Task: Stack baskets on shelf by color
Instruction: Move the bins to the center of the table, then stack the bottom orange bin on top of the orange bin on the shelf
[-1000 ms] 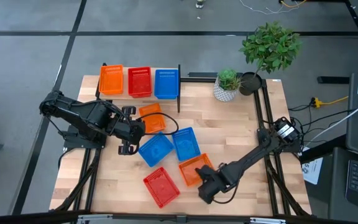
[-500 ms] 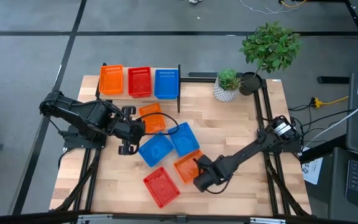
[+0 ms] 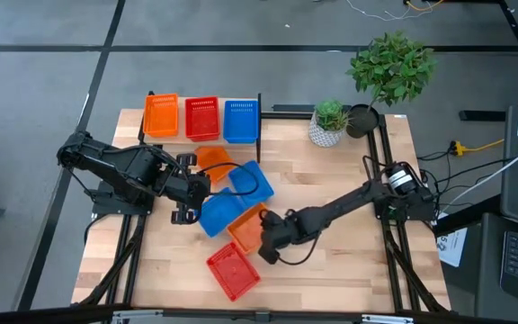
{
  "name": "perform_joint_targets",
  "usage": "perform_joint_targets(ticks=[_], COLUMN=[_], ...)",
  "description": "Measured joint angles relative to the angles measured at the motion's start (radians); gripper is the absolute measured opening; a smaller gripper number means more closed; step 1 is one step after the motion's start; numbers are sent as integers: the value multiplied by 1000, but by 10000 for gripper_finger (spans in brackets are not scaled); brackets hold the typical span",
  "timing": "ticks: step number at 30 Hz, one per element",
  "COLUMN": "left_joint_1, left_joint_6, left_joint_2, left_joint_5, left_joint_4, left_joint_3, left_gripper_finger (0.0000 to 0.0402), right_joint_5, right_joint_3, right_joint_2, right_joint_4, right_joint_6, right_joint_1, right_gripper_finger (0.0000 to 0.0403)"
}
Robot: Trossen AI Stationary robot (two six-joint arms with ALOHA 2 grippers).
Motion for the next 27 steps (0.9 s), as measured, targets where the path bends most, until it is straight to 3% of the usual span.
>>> perform_joint_targets(ticks=[10, 13, 17, 21, 27], left_joint_1=[0, 0, 0, 0, 0], left_joint_6=[3, 2, -11, -24, -24], left_joint_2=[0, 0, 0, 0, 0], left_joint_5=[0, 0, 0, 0, -2], left_joint_4=[0, 0, 0, -2, -1], left_joint_3=[0, 0, 0, 0, 0], left_gripper_finger=[45, 45, 45, 45, 45], right_joint_5=[-49, -120, -290, -353, -318], right_joint_3=[1, 1, 2, 2, 2], right_joint_2=[24, 24, 0, -37, -97], right_joint_4=[374, 470, 550, 484, 88], right_joint_6=[-235, -316, -369, -392, -364], right_joint_1=[-51, -50, -39, 2, 69], right_gripper_finger=[8, 8, 8, 8, 8])
